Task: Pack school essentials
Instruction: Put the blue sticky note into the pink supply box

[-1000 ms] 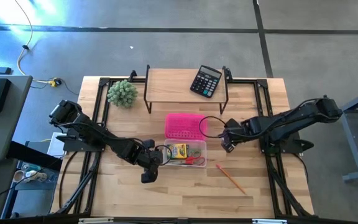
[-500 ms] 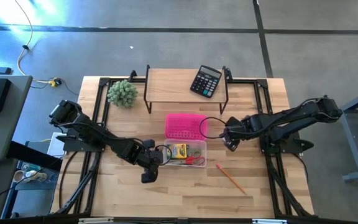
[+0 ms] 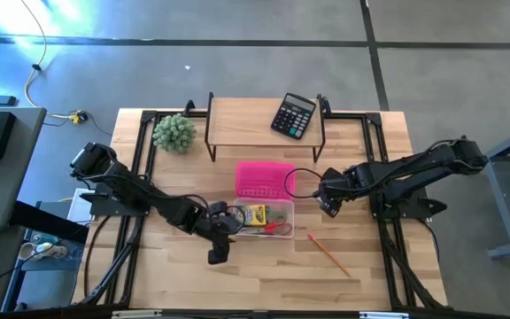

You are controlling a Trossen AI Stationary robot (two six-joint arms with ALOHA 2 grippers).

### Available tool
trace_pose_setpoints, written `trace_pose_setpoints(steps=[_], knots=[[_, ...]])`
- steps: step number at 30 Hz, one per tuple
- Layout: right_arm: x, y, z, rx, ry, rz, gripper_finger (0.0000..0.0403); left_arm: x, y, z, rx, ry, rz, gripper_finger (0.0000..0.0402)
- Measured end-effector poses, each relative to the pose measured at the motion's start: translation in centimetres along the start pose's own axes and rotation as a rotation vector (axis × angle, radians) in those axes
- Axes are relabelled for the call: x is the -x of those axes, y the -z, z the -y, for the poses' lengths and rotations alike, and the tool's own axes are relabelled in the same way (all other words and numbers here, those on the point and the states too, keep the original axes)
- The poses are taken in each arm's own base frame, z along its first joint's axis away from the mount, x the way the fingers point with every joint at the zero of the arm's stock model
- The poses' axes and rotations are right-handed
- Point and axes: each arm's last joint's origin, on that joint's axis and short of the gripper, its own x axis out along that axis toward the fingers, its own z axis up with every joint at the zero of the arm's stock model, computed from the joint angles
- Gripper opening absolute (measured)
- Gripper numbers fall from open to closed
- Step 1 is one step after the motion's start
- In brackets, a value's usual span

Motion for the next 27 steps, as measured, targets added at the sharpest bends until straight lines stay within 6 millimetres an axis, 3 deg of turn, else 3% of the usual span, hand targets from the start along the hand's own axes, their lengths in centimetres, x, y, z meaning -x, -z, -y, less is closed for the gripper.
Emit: trace_pose_setpoints(steps=[15, 18, 27], knots=[[-0.4, -0.3, -0.3, -0.001, 0.011, 0.018, 0.0256, 0.3, -2.2, 1.1, 0.043, 0.121, 0.223, 0.0106], [-0.7, -0.4, -0.4, 0.002, 0.041, 0.034, 0.0278, 0.4, -2.5, 1.3, 0.049, 0.138, 0.255, 0.0106], [-1.8, -0.5, -0.6, 0.033, 0.093, -0.001, 0.0393, 0.6, -2.9, 1.5, 0.058, 0.162, 0.3, 0.0106]])
